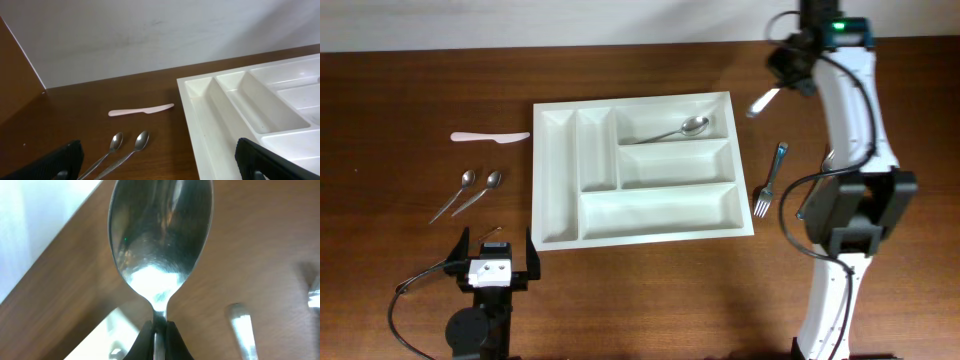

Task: Pack container
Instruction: 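Carry the spoon into the upper-right compartment beside the first spoon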

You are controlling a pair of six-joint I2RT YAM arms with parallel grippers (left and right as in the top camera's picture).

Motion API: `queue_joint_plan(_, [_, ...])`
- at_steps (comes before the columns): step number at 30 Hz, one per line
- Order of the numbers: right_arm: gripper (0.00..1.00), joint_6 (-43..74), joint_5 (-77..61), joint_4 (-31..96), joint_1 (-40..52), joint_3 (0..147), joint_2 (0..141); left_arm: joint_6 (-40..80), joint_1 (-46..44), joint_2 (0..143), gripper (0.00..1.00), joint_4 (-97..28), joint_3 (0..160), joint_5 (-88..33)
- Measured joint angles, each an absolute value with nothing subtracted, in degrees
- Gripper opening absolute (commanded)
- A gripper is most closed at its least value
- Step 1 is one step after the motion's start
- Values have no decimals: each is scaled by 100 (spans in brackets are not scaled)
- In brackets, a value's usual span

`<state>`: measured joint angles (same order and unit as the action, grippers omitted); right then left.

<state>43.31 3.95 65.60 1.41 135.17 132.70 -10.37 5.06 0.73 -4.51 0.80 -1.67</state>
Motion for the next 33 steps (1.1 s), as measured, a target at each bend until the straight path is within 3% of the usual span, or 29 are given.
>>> queue_joint_plan(5, [4,4626,666,6289,1068,13517,13270,-1037,506,73,99,-451,80,-167])
queue_joint_plan(13, [4,6497,1704,6217,2110,13517,13290,-1037,506,73,99,-451,80,-167])
queue_joint_plan(23, [4,8412,1743,6298,2038,13517,13701,-1037,506,73,99,-451,80,-167])
queue_joint_plan(33, [4,8877,1146,6403,2047,13517,14121,-1037,506,73,99,-451,80,-167])
